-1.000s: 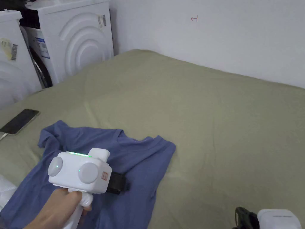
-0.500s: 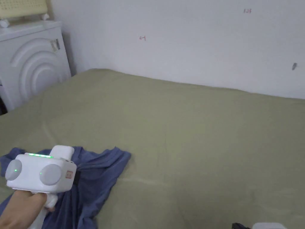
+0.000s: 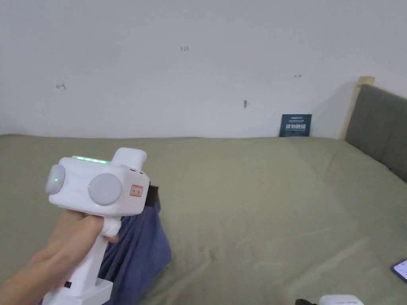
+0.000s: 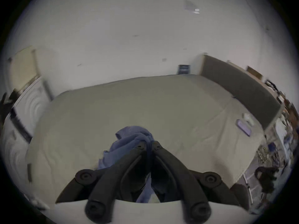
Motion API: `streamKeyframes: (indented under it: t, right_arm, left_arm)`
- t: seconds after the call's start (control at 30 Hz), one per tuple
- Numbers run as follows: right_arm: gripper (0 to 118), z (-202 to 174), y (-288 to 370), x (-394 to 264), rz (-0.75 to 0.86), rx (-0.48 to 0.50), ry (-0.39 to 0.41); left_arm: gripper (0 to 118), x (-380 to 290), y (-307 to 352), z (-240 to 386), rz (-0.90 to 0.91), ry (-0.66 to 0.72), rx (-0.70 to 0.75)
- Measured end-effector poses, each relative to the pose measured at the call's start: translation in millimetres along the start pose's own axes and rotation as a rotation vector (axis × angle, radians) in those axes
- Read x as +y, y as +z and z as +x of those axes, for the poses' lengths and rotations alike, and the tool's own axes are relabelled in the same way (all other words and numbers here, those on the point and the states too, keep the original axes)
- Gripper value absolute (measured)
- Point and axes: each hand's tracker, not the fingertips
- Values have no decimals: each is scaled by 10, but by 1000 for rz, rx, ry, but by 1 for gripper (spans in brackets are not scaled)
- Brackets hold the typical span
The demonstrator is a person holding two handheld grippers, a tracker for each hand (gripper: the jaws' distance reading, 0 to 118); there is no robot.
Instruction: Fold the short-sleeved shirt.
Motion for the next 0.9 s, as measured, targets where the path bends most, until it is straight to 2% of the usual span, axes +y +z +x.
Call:
streamKeyframes:
  t: [0.1, 0.23, 0.37, 0.43, 0.5, 0.57, 0.6, 0.7, 0.83, 0.87, 0.9]
  right_arm:
    - [0, 196, -32, -22, -12, -46, -36]
    - [0, 343, -128, -84, -38, -78, -68]
    - [0, 378, -321, -160, -87, -90, -61]
    - [0, 377, -421, -189, -112, -94, -63]
    - [0, 375, -487, -190, -121, -85, -63]
    - [0, 346, -531, -181, -125, -79, -51]
    - [0, 328, -549, -177, -123, -71, -43]
    - [0, 259, -541, -154, -117, -58, -34]
    - [0, 134, -448, -131, -83, -31, -20]
    - [0, 107, -415, -128, -73, -28, -16]
    - [0, 81, -374, -122, -59, -25, -15]
  left_arm:
    - [4, 87, -317, 564, -18, -42, -100]
    - [4, -124, -1017, 990, -139, -51, -173]
    - [4, -536, -1772, 1110, -269, -26, -165]
    - [11, -736, -1988, 1096, -321, -5, -148]
    - [58, -881, -2068, 1014, -323, -5, -154]
    - [82, -941, -2035, 960, -324, -12, -154]
    - [104, -985, -1979, 914, -316, -26, -136]
    - [106, -939, -1706, 694, -244, -10, -89]
    - [102, -913, -680, 333, -46, 63, -30]
    - [93, -928, -413, 249, -14, 73, -19]
    - [76, -987, -99, 155, 50, 90, -17]
